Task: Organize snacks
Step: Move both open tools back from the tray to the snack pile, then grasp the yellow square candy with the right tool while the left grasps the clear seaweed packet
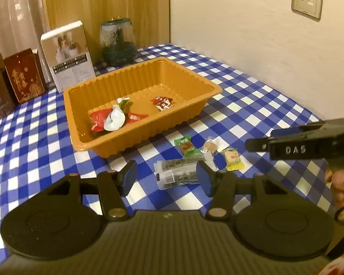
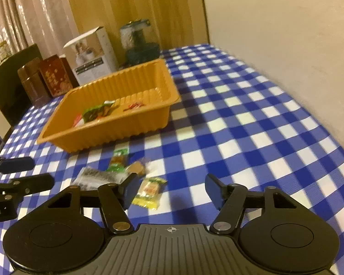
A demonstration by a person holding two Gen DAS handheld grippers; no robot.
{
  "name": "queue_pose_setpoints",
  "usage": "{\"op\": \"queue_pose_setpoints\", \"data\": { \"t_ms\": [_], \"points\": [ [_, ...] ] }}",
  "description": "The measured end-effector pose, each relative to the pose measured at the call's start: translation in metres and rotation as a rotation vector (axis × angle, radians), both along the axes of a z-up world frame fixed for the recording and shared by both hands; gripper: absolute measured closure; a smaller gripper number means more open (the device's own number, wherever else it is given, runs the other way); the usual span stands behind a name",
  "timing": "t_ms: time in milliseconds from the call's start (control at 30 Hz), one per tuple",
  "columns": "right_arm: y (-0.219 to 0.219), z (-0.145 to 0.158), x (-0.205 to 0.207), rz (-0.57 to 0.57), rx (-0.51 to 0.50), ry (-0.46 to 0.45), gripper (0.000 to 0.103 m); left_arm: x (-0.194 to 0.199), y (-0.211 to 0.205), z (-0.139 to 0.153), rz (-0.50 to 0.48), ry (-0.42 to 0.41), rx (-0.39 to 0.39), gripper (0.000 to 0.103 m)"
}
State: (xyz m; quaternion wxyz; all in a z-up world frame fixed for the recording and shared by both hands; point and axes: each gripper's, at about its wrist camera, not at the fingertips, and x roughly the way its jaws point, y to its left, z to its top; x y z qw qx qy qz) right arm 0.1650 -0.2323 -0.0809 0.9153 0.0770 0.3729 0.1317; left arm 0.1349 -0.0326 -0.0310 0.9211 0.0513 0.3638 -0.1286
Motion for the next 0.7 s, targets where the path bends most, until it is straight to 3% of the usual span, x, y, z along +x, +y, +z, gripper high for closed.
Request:
{"op": "queue_pose_setpoints", "data": {
  "t_ms": [167,500,600,700],
  "points": [
    [0.017,-0.010,0.001,0.047,-0.031,0.011,0.054,0.008,0.005,-0.010,0.016,0.045,0.008,0.050],
    [0.036,-0.022,0.013,0.082,-0.057,0.030,0.062,0.018,0.019,-0.018,0.051,0.090,-0.010,0.050],
    [0.040,-0.026,0.015,0.090,-0.080,0.042,0.071,0.020,0.019,-0.020,0.046,0.098,-0.015,0.050],
    [0.041,-0.028,0.015,0.094,-0.084,0.046,0.077,0.022,0.020,-0.021,0.045,0.110,-0.024,0.041]
  ]
}}
